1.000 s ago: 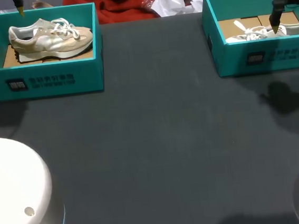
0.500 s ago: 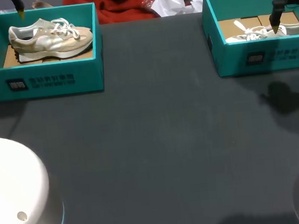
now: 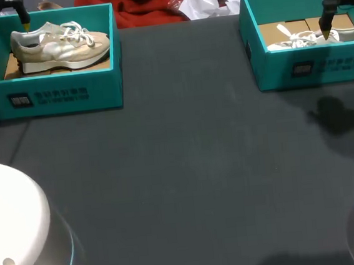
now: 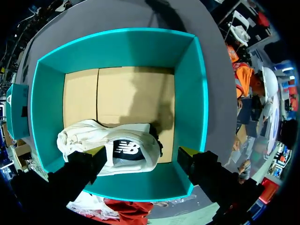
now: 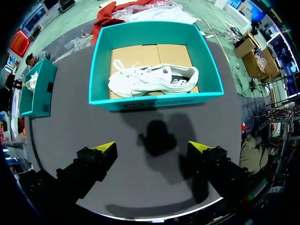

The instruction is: Take the shoe out of the shoebox, open the shoe tongue, remove and reinsert the insole, then place the shoe into the shoebox

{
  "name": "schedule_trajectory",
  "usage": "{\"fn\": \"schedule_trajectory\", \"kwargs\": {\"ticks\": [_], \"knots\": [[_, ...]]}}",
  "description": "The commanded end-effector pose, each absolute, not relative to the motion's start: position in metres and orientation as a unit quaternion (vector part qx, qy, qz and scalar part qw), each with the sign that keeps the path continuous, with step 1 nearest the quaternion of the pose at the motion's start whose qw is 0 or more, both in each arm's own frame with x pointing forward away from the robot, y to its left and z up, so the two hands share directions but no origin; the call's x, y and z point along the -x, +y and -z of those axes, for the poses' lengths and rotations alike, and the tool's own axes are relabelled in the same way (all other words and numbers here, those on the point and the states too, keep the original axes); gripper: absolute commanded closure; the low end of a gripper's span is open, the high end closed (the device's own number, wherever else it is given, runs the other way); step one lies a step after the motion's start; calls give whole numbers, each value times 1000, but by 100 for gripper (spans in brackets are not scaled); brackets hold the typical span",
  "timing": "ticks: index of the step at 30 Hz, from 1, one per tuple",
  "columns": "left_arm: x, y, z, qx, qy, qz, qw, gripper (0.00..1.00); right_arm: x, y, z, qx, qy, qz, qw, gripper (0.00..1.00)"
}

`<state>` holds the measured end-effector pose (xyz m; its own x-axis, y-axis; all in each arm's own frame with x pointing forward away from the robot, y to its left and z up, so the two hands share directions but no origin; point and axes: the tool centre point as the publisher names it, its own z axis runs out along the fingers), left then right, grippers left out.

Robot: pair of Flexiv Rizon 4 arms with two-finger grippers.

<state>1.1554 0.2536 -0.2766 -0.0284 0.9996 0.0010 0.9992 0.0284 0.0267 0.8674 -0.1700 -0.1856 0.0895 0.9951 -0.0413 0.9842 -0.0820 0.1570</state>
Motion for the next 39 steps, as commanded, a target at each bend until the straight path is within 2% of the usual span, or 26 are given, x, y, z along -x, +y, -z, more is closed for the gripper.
{"fn": "schedule_trajectory", "kwargs": {"ticks": [1, 11, 39], "knots": [[-1168, 254, 293, -698, 716, -3, -3, 0, -867, -170, 186, -735, 674, -39, 72, 0], [-1174, 264, 318, -689, 724, -18, -29, 0, -867, -170, 186, -735, 674, -39, 72, 0], [-1185, 265, 358, -656, 753, -10, -46, 0, -867, -170, 186, -735, 674, -39, 72, 0]]}}
